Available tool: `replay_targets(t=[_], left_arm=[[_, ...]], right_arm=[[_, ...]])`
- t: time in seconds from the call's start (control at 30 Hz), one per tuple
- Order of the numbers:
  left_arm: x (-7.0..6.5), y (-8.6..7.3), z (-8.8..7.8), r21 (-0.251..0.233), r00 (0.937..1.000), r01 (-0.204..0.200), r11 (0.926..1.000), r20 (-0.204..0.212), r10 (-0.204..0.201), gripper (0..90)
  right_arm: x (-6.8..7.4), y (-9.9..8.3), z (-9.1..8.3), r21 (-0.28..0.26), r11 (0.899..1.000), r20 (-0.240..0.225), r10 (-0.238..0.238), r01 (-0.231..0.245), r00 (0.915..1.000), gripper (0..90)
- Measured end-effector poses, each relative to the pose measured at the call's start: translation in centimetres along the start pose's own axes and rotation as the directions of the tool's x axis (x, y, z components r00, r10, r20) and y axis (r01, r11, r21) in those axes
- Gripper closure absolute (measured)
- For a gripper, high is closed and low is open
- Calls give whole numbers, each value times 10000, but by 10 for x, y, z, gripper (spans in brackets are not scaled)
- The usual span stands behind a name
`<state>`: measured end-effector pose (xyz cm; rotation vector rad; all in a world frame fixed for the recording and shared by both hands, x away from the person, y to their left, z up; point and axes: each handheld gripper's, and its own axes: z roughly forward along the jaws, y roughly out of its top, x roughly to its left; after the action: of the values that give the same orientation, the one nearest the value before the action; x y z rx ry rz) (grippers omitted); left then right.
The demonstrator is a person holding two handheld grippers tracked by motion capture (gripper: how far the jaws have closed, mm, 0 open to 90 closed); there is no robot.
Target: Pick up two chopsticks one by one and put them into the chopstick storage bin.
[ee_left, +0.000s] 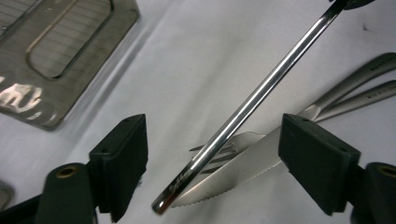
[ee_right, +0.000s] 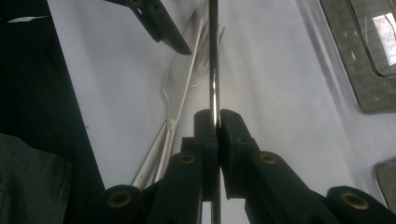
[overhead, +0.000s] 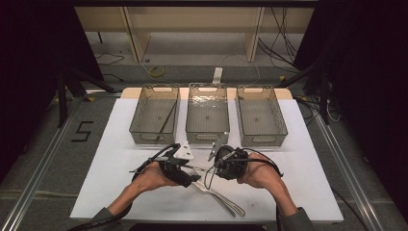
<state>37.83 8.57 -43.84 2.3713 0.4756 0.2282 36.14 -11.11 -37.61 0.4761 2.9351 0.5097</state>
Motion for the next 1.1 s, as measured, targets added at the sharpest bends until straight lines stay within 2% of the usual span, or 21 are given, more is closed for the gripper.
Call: replay_targets(t=[0.23,0.3,0.33,0.37,0.4,0.47,0.57,0.63,0.77,0.87,1.0,1.07,1.1], left_arm=[[-9,3,1,115,9980,-534,9985,357,530,377],[-11,4,2,273,9957,-817,9963,454,805,411],[-12,4,2,265,9954,-828,9962,496,814,436],[-12,5,1,424,9930,-1058,9935,581,1032,459],[-14,5,1,305,9941,-945,9951,565,927,480],[-16,6,0,295,9924,-1036,9942,701,1013,519],[-17,7,0,236,9895,-1160,9930,894,1135,570],[-18,7,-1,306,9868,-1321,9908,988,1286,624],[-17,6,-1,338,9841,-1311,9908,1254,1260,709],[-18,6,-2,402,9797,-1532,9874,1370,1465,733],[-21,7,-5,427,9725,-1725,9841,1662,1633,772],[-23,7,-7,353,9635,-1893,9813,1995,1787,812],[-23,7,-7,327,9645,-1836,9825,1988,1736,833]], right_arm=[[7,4,-1,71,9994,-132,-334,334,9994,869],[7,4,-1,54,9990,-150,-435,436,9989,868],[8,4,-1,49,9989,-176,-455,456,9988,868],[9,5,-1,78,9992,-189,-378,380,9991,868],[9,5,-1,97,9990,-230,-443,446,9988,868],[9,5,0,1,9980,-269,-629,629,9977,868],[10,5,0,-13,9976,-345,-688,688,9970,868],[12,5,-2,176,9977,-381,-652,659,9971,868],[12,5,0,77,9974,-481,-719,723,9963,867],[11,4,0,208,9956,-649,-897,912,9939,866],[7,1,-1,-156,9950,-866,-998,988,9912,852],[5,0,-2,-327,9956,-778,-903,879,9929,824],[4,0,-4,-316,9977,-532,-622,606,9966,803]])
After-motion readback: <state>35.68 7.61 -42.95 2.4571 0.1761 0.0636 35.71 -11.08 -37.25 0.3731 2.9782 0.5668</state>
